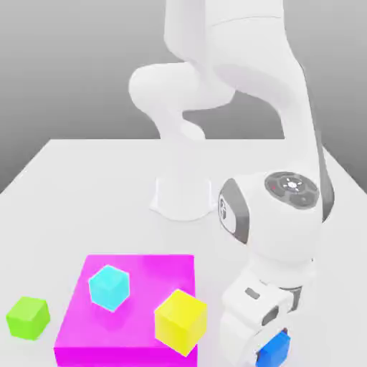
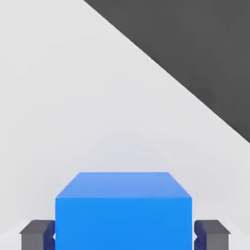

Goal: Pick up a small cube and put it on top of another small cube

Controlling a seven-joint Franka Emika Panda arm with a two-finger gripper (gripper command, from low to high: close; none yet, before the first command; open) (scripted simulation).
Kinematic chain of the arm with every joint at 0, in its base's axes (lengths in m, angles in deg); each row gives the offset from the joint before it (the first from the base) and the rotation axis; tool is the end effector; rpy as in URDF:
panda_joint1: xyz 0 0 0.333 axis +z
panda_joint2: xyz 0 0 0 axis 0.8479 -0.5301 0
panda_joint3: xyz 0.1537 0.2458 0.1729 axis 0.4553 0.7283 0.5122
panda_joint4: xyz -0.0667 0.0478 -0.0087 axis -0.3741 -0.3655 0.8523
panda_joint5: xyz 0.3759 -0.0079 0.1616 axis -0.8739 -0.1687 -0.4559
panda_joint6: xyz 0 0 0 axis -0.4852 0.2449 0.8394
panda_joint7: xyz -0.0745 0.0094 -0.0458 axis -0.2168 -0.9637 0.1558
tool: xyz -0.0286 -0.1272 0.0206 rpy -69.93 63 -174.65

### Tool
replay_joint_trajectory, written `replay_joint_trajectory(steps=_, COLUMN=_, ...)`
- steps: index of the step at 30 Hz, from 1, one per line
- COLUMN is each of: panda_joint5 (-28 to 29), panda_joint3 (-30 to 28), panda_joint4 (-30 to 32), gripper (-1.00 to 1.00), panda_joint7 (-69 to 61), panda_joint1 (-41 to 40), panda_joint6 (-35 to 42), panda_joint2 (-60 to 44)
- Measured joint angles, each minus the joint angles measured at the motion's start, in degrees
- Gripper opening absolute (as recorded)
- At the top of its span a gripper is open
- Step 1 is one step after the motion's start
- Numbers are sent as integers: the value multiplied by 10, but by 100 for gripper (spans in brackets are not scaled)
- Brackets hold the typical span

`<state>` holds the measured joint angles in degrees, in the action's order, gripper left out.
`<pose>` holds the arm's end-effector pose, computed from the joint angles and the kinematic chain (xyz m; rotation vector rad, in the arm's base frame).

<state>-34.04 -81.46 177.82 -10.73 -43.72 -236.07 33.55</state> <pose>0.4883 0.1403 0.1125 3.1391 -0.1178 -0.0001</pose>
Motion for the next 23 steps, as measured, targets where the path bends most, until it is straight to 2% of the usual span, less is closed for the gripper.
replay_joint_trajectory(steps=3, panda_joint5=1, panda_joint3=0, panda_joint4=0, gripper=-100, panda_joint7=0, panda_joint1=0, panda_joint6=-1, panda_joint2=-1)
replay_joint_trajectory(steps=6, panda_joint5=-2, panda_joint3=4, panda_joint4=10, gripper=-100, panda_joint7=-2, panda_joint1=-3, panda_joint6=39, panda_joint2=49)
replay_joint_trajectory(steps=11, panda_joint5=-22, panda_joint3=-21, panda_joint4=10, gripper=-100, panda_joint7=25, panda_joint1=-30, panda_joint6=141, panda_joint2=151)
replay_joint_trajectory(steps=16, panda_joint5=-25, panda_joint3=-60, panda_joint4=-3, gripper=-100, panda_joint7=92, panda_joint1=-102, panda_joint6=249, panda_joint2=245)
replay_joint_trajectory(steps=19, panda_joint5=-28, panda_joint3=-50, panda_joint4=7, gripper=-100, panda_joint7=100, panda_joint1=-113, panda_joint6=208, panda_joint2=215)
replay_joint_trajectory(steps=20, panda_joint5=-30, panda_joint3=-50, panda_joint4=11, gripper=100, panda_joint7=99, panda_joint1=-110, panda_joint6=189, panda_joint2=200)
replay_joint_trajectory(steps=23, panda_joint5=-30, panda_joint3=-50, panda_joint4=11, gripper=100, panda_joint7=99, panda_joint1=-110, panda_joint6=189, panda_joint2=200)
